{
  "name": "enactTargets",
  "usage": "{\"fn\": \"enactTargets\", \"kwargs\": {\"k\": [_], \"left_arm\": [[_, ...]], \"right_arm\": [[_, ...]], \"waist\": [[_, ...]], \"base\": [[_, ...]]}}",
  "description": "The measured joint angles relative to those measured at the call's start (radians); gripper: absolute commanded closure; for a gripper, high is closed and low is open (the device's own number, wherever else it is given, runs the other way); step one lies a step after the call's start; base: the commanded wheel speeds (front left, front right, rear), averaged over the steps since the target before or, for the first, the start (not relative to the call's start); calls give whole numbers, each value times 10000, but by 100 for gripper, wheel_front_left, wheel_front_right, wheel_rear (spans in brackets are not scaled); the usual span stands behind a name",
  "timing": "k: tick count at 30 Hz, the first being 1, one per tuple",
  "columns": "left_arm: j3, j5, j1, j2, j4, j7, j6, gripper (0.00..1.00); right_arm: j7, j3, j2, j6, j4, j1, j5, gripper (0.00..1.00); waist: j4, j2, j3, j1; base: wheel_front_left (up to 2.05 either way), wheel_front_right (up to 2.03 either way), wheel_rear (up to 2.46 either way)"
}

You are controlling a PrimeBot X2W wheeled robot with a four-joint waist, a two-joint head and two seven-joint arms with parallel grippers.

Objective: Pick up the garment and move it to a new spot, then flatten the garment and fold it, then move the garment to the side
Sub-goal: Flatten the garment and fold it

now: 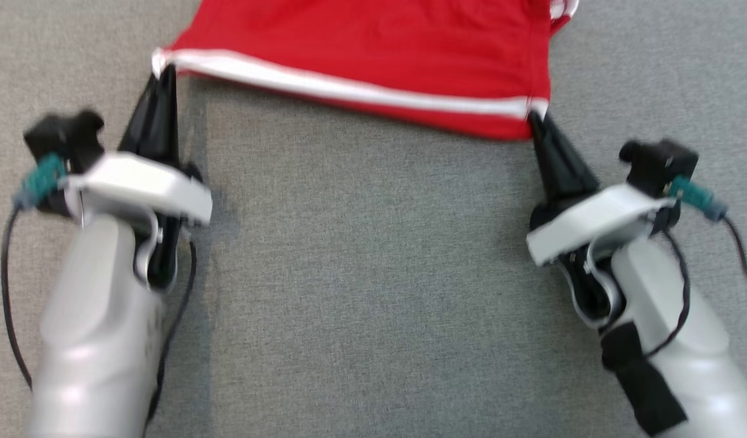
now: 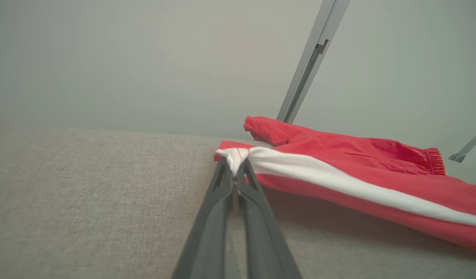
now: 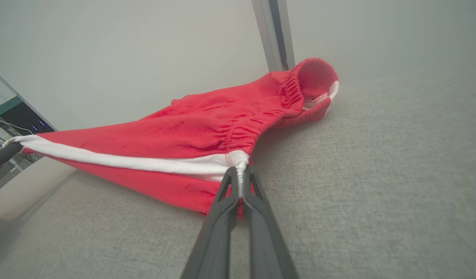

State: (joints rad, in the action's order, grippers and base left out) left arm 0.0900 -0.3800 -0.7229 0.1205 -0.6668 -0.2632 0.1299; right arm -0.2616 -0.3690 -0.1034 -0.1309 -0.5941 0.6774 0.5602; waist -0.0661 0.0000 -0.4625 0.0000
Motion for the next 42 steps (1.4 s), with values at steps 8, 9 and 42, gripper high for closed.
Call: {"fn": "enactTargets", "kwargs": {"k": [8,9,42], "left_arm": [[-792,685,3399,-213,2059,-2,0,100],[-842,715,3780,-251,2232,2,0,100],[-242,1289,6730,-159,5302,529,-163,100]], "right_arm": [[0,12,73,0,1438,-2488,-180,100],[0,42,69,0,1626,-2801,-224,100],[0,767,299,2,4266,-7419,-1195,100]], "waist": [[-84,0,1015,0],[-88,0,1151,0],[41,0,2848,0]], "base": [[0,0,0],[0,0,0],[0,0,0]]}}
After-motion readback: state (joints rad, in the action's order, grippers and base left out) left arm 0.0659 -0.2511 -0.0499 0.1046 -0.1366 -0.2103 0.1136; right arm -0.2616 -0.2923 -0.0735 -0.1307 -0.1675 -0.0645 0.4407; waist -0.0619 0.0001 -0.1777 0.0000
